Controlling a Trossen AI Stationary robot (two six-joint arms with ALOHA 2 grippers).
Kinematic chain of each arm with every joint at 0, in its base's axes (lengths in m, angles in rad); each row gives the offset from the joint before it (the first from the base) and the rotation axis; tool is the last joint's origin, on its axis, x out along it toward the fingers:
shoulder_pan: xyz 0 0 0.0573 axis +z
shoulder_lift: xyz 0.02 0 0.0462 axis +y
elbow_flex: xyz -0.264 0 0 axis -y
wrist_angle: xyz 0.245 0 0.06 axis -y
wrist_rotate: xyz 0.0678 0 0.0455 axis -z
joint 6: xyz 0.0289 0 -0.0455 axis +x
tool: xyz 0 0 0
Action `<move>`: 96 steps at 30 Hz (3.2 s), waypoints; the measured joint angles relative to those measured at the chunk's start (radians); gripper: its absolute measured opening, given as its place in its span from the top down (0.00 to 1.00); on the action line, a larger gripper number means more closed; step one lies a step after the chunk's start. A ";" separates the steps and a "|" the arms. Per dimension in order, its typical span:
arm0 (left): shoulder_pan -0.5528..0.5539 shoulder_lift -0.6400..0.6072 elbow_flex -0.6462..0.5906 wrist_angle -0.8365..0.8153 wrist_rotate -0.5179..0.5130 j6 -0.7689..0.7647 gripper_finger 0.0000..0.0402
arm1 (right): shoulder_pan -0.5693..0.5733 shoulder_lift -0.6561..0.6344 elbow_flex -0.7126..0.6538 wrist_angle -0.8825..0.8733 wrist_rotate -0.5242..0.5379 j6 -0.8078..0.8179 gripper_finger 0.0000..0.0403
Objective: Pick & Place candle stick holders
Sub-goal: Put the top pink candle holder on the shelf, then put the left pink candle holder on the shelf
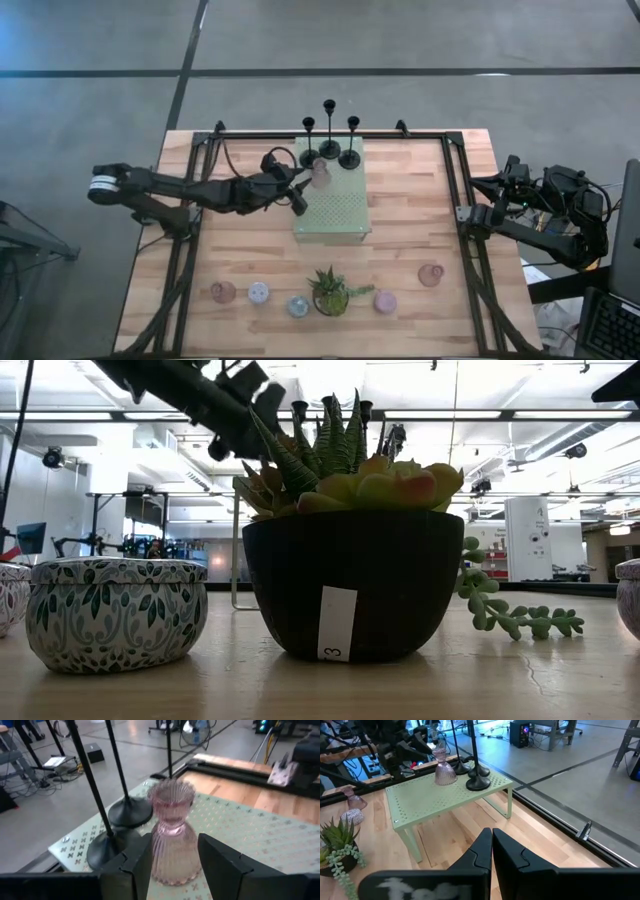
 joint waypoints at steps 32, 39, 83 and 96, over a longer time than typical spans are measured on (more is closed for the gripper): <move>0.072 0.170 0.060 0.195 0.079 0.027 0.66 | 0.000 0.000 0.000 0.000 0.000 0.000 0.98; 0.092 0.169 0.060 0.203 0.097 0.027 0.66 | 0.000 0.000 0.000 0.000 0.000 0.000 0.98; 0.123 0.167 0.060 0.232 0.156 0.061 0.66 | 0.000 0.000 0.000 0.000 0.000 0.000 0.98; 0.045 -0.039 0.058 -0.062 0.182 0.037 0.66 | 0.000 0.000 0.000 0.000 0.000 0.000 0.98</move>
